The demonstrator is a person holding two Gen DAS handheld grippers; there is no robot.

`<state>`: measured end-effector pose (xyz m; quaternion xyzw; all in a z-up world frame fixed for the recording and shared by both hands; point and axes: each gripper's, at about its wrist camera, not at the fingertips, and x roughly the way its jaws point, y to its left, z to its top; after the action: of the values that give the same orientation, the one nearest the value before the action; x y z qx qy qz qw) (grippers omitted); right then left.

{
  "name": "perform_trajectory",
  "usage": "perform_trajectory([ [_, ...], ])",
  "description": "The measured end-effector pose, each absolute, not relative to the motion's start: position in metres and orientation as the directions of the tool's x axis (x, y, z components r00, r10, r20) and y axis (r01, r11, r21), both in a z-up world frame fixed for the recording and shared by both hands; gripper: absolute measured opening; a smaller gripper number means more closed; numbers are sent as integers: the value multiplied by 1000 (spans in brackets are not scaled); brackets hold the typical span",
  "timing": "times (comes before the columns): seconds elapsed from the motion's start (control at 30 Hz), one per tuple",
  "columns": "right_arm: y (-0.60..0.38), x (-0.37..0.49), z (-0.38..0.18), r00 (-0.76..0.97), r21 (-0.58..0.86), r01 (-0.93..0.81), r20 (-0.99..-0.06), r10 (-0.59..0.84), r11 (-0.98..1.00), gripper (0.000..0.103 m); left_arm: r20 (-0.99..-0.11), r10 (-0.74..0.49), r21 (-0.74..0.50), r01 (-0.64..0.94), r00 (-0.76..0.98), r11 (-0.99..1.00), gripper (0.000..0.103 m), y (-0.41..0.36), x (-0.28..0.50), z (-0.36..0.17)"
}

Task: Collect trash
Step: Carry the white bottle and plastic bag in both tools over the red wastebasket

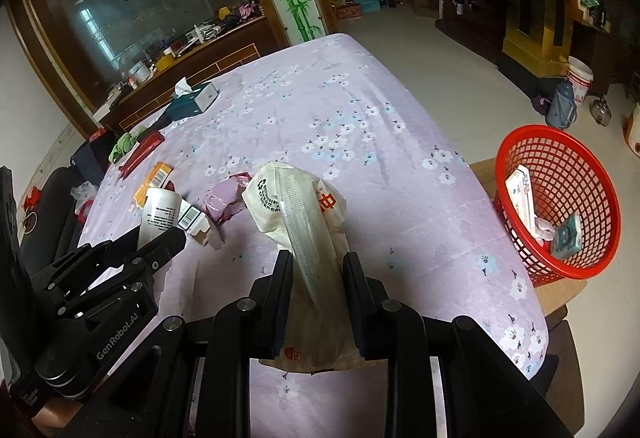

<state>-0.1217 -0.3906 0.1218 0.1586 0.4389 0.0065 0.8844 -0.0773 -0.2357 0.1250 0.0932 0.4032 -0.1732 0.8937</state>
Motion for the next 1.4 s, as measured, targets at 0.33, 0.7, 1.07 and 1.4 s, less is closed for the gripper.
perform_trajectory([
  [0.33,-410,-132,121,622,294,178,-773,124,939,27,-758,-258,36,432,600,901,29,-257,-80,123],
  [0.7,-442,-150,121,629,302,244,-772,87,921,28,-765,-293,43,499,574,866,29,-292,-86,121],
  [1.07,-475,-169,122,637,314,320,-770,43,894,28,-769,-330,52,568,547,821,29,-330,-91,121],
  [1.4,-524,-187,126,644,336,426,-765,-21,840,28,-761,-399,29,642,511,766,29,-368,-93,124],
])
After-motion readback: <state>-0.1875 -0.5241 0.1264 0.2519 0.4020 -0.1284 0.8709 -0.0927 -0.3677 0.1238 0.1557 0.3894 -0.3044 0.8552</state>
